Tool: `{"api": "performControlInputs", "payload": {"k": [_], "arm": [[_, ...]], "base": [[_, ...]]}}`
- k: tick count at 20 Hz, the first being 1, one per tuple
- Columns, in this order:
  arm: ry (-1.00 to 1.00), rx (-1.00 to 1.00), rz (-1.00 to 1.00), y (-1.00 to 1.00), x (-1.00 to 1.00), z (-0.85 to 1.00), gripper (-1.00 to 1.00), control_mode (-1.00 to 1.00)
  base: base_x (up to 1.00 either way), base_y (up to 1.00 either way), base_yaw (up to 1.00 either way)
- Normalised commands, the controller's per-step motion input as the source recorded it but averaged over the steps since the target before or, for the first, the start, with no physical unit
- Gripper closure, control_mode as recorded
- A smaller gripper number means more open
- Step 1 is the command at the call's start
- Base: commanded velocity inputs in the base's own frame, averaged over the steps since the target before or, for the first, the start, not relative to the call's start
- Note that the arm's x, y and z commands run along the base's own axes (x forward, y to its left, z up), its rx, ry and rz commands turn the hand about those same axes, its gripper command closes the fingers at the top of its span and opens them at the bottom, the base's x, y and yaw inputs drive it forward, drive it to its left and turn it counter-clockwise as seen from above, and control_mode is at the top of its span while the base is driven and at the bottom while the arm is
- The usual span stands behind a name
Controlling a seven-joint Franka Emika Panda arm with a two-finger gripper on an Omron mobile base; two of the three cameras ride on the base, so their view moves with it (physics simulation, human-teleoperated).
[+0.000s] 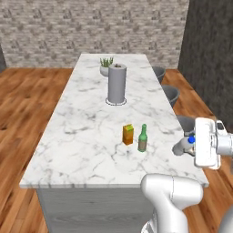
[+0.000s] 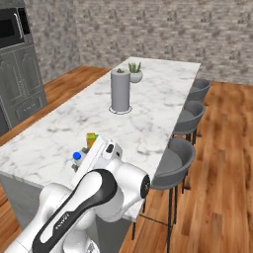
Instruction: Move the drinks to the dining counter.
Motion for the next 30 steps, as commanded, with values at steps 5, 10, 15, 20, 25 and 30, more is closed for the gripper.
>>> {"api": "performControlInputs", "payload": {"k": [5,10,15,20,25,30], "arm": [[0.1,0.0,-0.17,0.0,0.59,-0.29,1.0,-1.0],[0.16,0.03,-0.14,0.0,0.51,-0.33,1.0,-1.0],[0.14,0.11,-0.08,0.0,0.29,-0.29,1.0,-1.0],[0.11,0.13,-0.02,0.0,0.18,-0.16,1.0,-1.0],[0.02,0.1,0.0,0.0,0.14,-0.09,1.0,-1.0],[0.0,0.0,-0.01,-0.08,0.12,-0.06,1.0,-1.0]], "base": [[0.0,0.0,0.0],[0.0,0.0,0.0],[0.0,0.0,0.0],[0.0,0.0,0.0],[0.0,0.0,0.0],[0.0,0.0,0.0]]}}
